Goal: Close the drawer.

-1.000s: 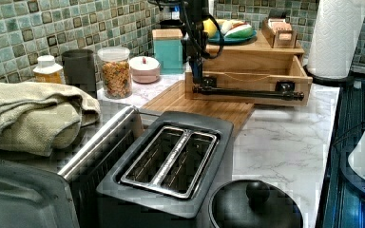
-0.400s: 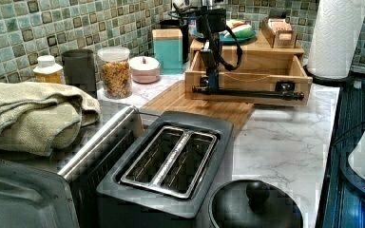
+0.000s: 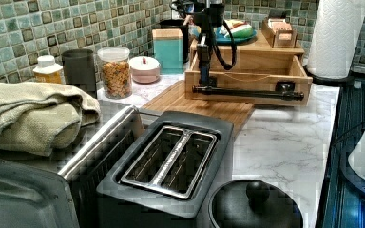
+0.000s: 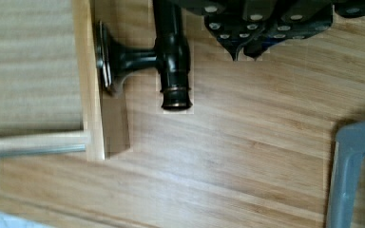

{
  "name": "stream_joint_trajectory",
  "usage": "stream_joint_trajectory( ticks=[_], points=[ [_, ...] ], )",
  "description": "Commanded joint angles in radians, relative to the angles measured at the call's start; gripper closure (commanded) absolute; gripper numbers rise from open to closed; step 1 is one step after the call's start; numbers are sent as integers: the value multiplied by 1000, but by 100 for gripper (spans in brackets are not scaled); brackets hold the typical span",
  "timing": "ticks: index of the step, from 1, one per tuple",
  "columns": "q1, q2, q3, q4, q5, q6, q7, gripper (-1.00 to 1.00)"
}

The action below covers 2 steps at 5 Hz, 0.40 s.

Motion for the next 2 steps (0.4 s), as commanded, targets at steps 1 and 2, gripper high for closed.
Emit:
stream_joint_trajectory(
  ticks=[1,2],
  points=[
    [-34,75,-44,-11,-36,-89,-93,100],
    [-34,128,-47,49,-18,-211,-27,100]
  ],
)
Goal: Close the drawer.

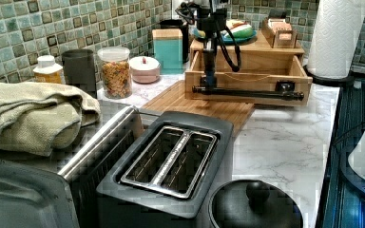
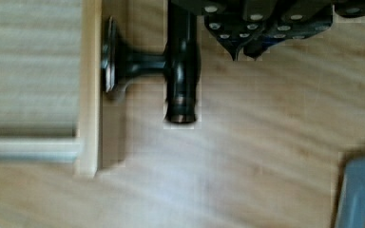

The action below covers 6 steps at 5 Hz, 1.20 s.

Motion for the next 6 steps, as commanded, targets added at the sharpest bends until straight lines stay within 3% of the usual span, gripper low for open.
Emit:
stream_joint_trajectory(
  ticks=[1,4,6],
  points=[
    [-25,71,-31,-13,-30,-72,83,100],
    [-86,31,-120,28,-153,-146,15,100],
    [-173,120,-169,82,-133,-23,-154,100]
  ],
)
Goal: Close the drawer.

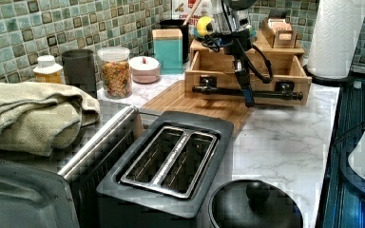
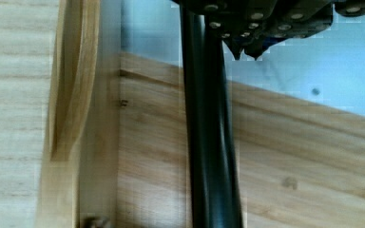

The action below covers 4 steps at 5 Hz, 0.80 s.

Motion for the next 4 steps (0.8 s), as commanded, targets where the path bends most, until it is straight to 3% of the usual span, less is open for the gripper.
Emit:
stream_joint_trajectory(
  ticks=[1,2,4],
  points=[
    [-136,55,-135,187,-60,55,-202,100],
    [-186,112,-147,312,-59,-36,-310,100],
    [-233,265,-228,525,101,-83,-515,100]
  ],
)
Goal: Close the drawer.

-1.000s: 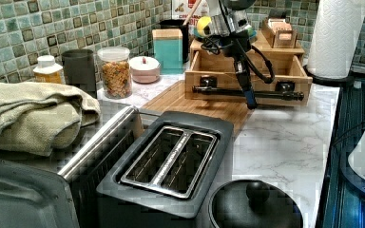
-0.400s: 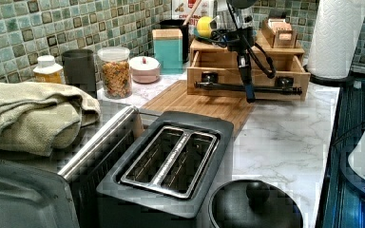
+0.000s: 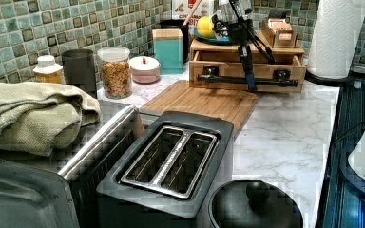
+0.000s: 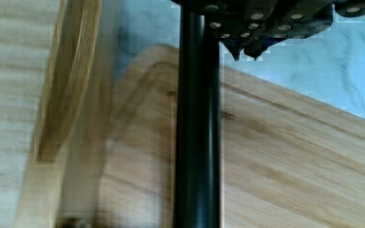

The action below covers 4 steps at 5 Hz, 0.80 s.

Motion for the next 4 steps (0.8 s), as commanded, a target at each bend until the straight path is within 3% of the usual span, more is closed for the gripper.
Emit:
stream_joint_trajectory(
  ticks=[1,2,3,4],
  points=[
    [-168,196,-133,397,147,35,-230,100],
    [-165,158,-150,362,74,125,-115,100],
    [-201,133,-121,347,11,178,-81,100],
    [-168,202,-167,475,77,-1,-124,100]
  ],
)
